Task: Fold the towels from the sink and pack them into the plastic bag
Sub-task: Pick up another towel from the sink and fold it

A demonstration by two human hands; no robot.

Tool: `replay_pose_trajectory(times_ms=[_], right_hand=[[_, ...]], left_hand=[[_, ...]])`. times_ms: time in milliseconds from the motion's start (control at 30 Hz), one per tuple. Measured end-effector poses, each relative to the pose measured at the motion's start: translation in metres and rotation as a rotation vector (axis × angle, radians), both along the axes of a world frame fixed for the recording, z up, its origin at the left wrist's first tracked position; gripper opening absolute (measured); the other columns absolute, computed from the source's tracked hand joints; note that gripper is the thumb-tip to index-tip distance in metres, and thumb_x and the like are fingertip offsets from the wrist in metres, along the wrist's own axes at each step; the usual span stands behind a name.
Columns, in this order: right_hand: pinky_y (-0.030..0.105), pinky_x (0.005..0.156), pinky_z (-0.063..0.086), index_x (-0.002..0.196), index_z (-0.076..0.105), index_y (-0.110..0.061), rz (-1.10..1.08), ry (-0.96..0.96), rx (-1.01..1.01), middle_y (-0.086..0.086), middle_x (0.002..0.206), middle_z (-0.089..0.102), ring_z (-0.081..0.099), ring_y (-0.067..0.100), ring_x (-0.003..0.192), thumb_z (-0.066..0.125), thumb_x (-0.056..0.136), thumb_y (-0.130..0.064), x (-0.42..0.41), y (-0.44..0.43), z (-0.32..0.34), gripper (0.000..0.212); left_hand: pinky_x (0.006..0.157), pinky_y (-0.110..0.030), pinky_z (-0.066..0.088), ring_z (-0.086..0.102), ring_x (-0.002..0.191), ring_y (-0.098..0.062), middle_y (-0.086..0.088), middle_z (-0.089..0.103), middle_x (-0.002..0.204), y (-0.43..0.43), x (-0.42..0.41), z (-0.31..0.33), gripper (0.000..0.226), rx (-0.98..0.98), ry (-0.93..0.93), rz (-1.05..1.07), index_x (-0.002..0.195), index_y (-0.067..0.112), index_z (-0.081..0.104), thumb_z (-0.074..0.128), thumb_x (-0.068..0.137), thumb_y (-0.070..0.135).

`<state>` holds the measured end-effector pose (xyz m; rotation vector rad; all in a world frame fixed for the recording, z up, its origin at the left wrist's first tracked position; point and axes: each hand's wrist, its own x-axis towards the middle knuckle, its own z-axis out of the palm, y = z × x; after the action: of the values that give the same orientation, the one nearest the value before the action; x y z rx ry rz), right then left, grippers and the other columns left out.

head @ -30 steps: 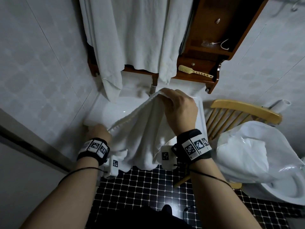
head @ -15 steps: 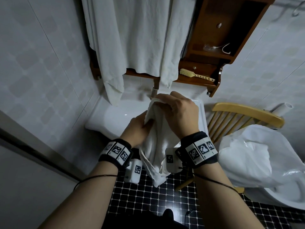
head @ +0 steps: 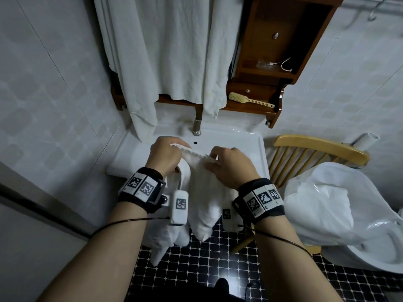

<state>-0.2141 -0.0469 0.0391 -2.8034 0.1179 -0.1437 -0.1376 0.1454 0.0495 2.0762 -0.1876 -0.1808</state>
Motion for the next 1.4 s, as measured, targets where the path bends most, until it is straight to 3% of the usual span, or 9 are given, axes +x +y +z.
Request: replay_pose_trajectory(times_ms=[133, 333, 500, 633, 800, 900, 1067, 1200, 1400], right_hand=[[0.037, 0.061, 0.045, 0.104, 0.066, -0.021, -0.071, -0.182, 0.037, 0.010, 0.090, 0.073, 0.066, 0.038, 0.082, 0.062, 0.099, -0.034, -0.001, 0.005, -0.014, 0.015], [0.039, 0.066, 0.050, 0.099, 0.067, -0.024, -0.136, -0.027, 0.180, 0.011, 0.089, 0.072, 0.066, 0.039, 0.087, 0.060, 0.096, -0.034, -0.001, 0.015, -0.028, 0.013], [0.041, 0.055, 0.062, 0.080, 0.068, -0.004, -0.368, 0.243, 0.648, 0.014, 0.065, 0.073, 0.074, 0.034, 0.057, 0.045, 0.101, -0.061, -0.005, 0.014, -0.019, 0.065], [0.041, 0.082, 0.062, 0.070, 0.075, -0.004, -0.368, 0.209, 0.742, 0.007, 0.061, 0.074, 0.075, 0.026, 0.068, 0.034, 0.100, -0.073, -0.005, 0.016, -0.027, 0.086], [0.041, 0.083, 0.053, 0.071, 0.064, -0.010, -0.129, 0.186, 1.089, -0.001, 0.072, 0.064, 0.059, 0.019, 0.072, 0.069, 0.078, -0.078, -0.008, 0.022, -0.046, 0.069], [0.030, 0.066, 0.036, 0.077, 0.054, -0.015, 0.050, 0.235, 0.977, -0.007, 0.068, 0.048, 0.042, 0.010, 0.064, 0.078, 0.081, -0.063, -0.014, 0.023, -0.045, 0.053], [0.028, 0.053, 0.034, 0.067, 0.046, -0.018, -0.014, 0.384, 0.411, -0.004, 0.066, 0.048, 0.042, 0.012, 0.058, 0.074, 0.090, -0.052, -0.013, 0.015, -0.053, 0.050], [0.029, 0.053, 0.035, 0.062, 0.042, -0.014, 0.101, 0.509, 0.283, 0.000, 0.064, 0.048, 0.043, 0.016, 0.055, 0.065, 0.096, -0.026, -0.020, 0.006, -0.057, 0.043], [0.031, 0.062, 0.029, 0.057, 0.036, -0.018, 0.022, 0.150, 0.316, 0.003, 0.060, 0.043, 0.044, 0.027, 0.065, 0.053, 0.081, -0.003, -0.020, -0.002, -0.050, 0.033]], left_hand=[[0.053, -0.033, 0.058, 0.064, 0.067, -0.024, -0.006, 0.070, 0.073, -0.005, -0.006, 0.015, 0.055, -0.022, 0.040, 0.078, 0.084, 0.017, 0.081, 0.034, 0.081, -0.012], [0.066, -0.037, 0.064, 0.071, 0.077, -0.025, -0.007, 0.075, 0.084, -0.008, -0.007, 0.024, 0.053, -0.011, -0.010, 0.171, 0.075, 0.023, 0.080, 0.038, 0.082, -0.008], [0.069, -0.045, 0.067, 0.075, 0.079, -0.027, -0.008, 0.078, 0.085, -0.006, -0.001, 0.032, 0.051, 0.006, 0.008, 0.144, 0.076, 0.025, 0.081, 0.039, 0.082, -0.004], [0.065, -0.036, 0.065, 0.074, 0.078, -0.029, -0.013, 0.077, 0.091, -0.011, -0.003, 0.032, 0.050, 0.029, -0.019, 0.150, 0.087, 0.021, 0.082, 0.039, 0.081, -0.004], [0.067, -0.044, 0.067, 0.074, 0.090, -0.029, -0.010, 0.077, 0.096, -0.018, -0.005, 0.037, 0.049, -0.027, -0.028, 0.201, 0.096, 0.018, 0.082, 0.040, 0.079, -0.001], [0.063, -0.045, 0.067, 0.074, 0.086, -0.028, -0.008, 0.077, 0.092, -0.024, -0.006, 0.041, 0.049, -0.072, -0.039, 0.203, 0.091, 0.019, 0.081, 0.040, 0.079, -0.003], [0.070, -0.050, 0.066, 0.076, 0.083, -0.028, -0.001, 0.078, 0.079, -0.028, -0.006, 0.041, 0.051, -0.124, -0.077, 0.220, 0.070, 0.033, 0.078, 0.039, 0.071, 0.001], [0.075, -0.047, 0.065, 0.075, 0.088, -0.028, 0.000, 0.078, 0.083, -0.023, -0.007, 0.039, 0.045, -0.048, -0.195, 0.190, 0.066, 0.033, 0.074, 0.041, 0.073, 0.004], [0.081, -0.036, 0.062, 0.072, 0.095, -0.026, -0.002, 0.079, 0.089, -0.022, -0.007, 0.048, 0.047, -0.008, -0.225, 0.275, 0.087, 0.018, 0.083, 0.044, 0.080, -0.009]])
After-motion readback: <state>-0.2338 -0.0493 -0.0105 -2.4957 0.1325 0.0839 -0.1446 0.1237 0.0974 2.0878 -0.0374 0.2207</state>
